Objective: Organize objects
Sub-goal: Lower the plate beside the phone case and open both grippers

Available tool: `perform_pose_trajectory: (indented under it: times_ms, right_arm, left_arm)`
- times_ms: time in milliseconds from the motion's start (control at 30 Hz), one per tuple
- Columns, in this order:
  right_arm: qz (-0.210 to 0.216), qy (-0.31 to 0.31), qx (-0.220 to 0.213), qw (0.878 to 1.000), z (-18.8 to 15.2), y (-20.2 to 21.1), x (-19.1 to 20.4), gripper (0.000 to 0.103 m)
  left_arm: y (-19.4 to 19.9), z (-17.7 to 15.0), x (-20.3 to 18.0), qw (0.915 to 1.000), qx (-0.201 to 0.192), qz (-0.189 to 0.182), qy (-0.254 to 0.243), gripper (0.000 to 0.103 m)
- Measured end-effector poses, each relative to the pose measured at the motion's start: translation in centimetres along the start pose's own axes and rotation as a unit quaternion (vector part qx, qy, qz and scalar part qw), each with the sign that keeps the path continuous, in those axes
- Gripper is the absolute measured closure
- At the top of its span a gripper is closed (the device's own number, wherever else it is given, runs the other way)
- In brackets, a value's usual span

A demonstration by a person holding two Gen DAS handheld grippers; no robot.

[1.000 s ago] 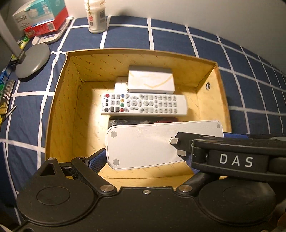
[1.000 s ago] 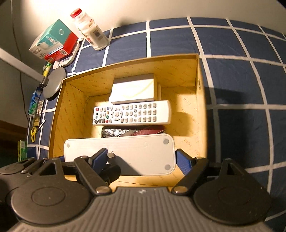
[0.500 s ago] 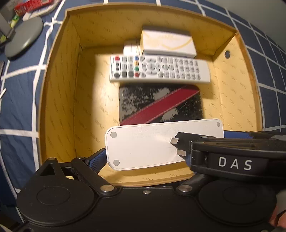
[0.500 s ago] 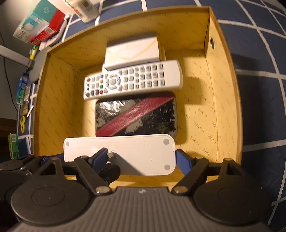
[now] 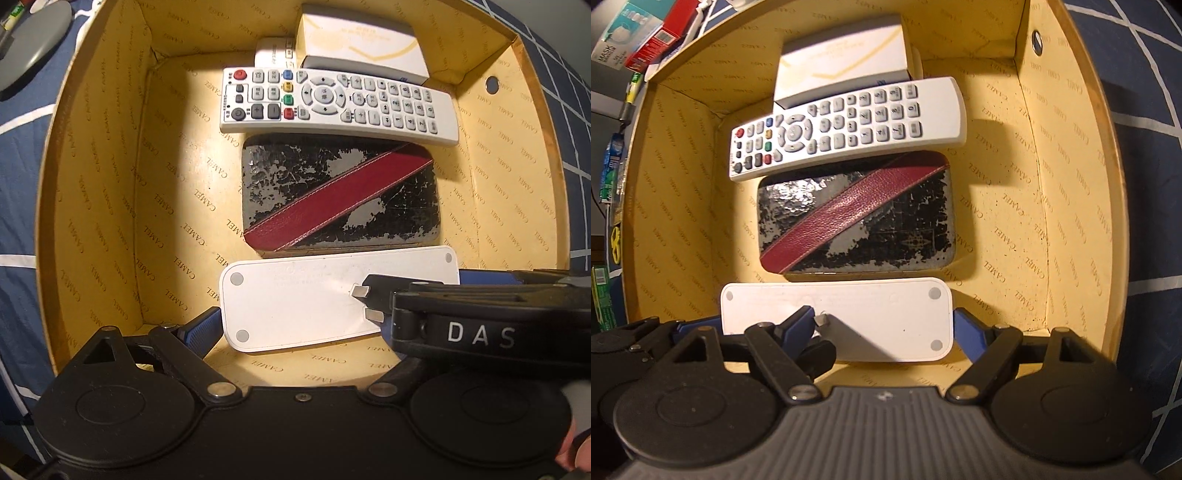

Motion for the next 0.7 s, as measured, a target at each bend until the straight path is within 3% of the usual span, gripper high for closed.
perform_pose_trajectory:
  times_ms: [700]
  right_arm:
    - [-0.027,-0.007,0.019,0.999,0.7,-1.6,0.0,0.023]
  left_arm:
    - [-1.6,0.5,0.3,0.9997,0.019,-0.002,-0.013,0.012]
Point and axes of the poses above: each gripper's, at about its wrist camera, not at the fingertips, and y roughly against the way its jaws point, x to its left, z to its top, the point moved 3 cm from there along -y, roughly the way its jaws point, and after that the axes turned 15 degrees about -y, right-handed, at the moved point
